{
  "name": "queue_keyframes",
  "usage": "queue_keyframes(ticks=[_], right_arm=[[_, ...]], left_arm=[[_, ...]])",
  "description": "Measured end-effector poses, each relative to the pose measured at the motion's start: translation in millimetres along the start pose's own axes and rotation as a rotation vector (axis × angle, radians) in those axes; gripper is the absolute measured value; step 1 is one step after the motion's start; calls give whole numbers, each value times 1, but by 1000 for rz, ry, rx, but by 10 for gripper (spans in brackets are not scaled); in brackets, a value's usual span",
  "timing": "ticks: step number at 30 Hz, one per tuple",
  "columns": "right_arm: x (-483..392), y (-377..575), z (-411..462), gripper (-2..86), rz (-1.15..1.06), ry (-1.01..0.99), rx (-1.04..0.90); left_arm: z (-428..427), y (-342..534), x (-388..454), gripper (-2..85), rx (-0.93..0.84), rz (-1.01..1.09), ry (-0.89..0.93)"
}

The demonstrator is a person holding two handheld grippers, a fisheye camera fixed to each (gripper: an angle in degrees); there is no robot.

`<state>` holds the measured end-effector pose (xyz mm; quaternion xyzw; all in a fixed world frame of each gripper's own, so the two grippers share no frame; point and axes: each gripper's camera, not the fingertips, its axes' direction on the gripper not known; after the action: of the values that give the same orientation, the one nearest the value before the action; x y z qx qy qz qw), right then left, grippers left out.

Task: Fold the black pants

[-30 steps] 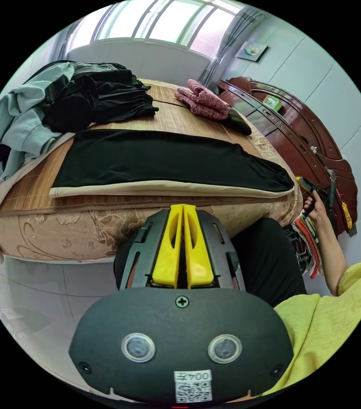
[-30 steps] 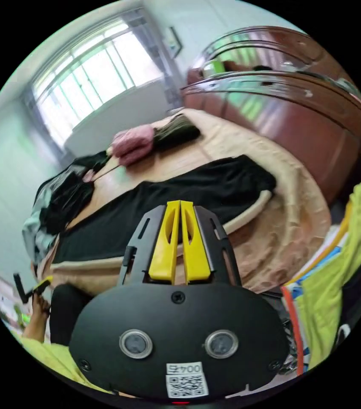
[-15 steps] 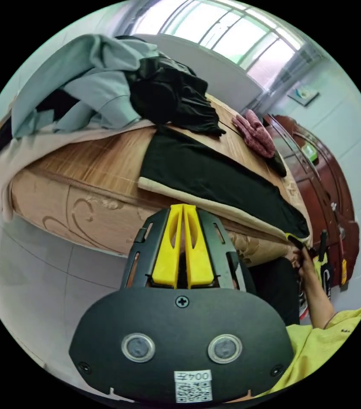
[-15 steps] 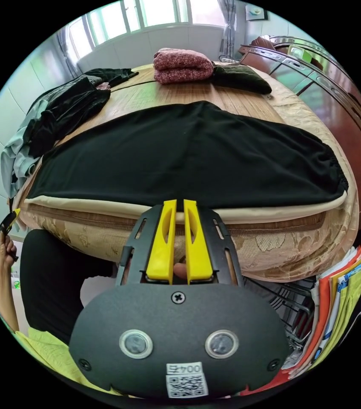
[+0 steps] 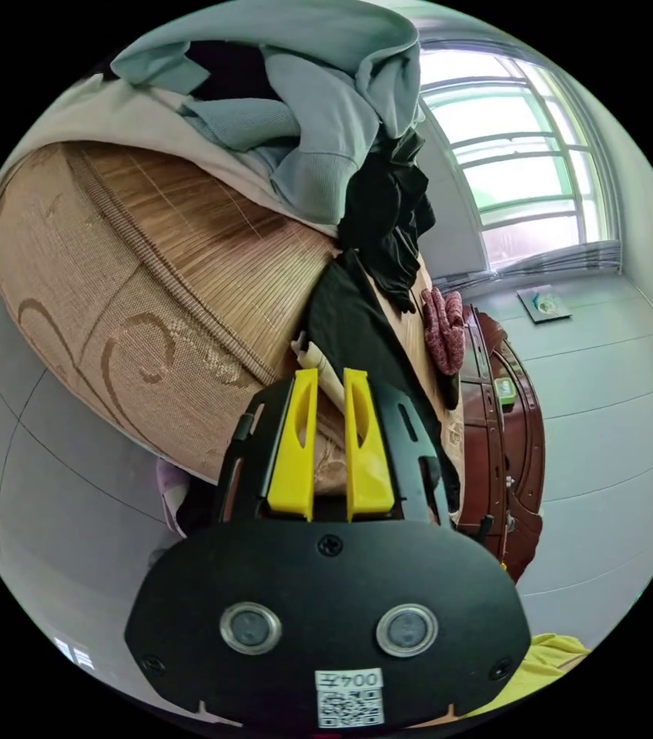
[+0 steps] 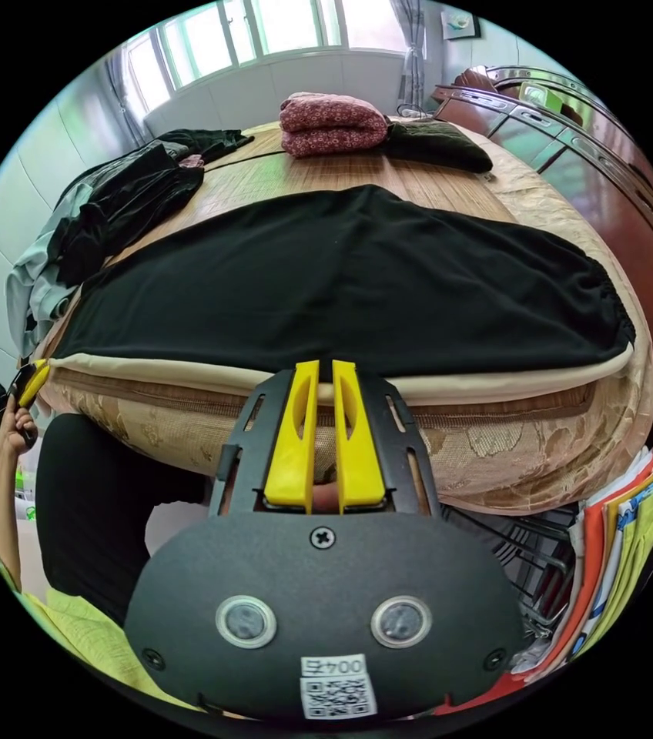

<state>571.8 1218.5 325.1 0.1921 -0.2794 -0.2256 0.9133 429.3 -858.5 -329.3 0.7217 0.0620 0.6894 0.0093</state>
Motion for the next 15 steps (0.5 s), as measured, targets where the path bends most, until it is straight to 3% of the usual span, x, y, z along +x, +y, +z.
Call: queue_keyframes(ticks=[8,11,15], right_arm=[[-14,-12,43,49,1,-13,-1],[-18,-18,58,45,0,-11,-1],[-21,-26,74,28,2,-21,-2]], left_arm=[[21,-24,35,4,-25,152,-349],[21,-17,38,2,3,161,-338],[29,9,105,2,27,392,-382]])
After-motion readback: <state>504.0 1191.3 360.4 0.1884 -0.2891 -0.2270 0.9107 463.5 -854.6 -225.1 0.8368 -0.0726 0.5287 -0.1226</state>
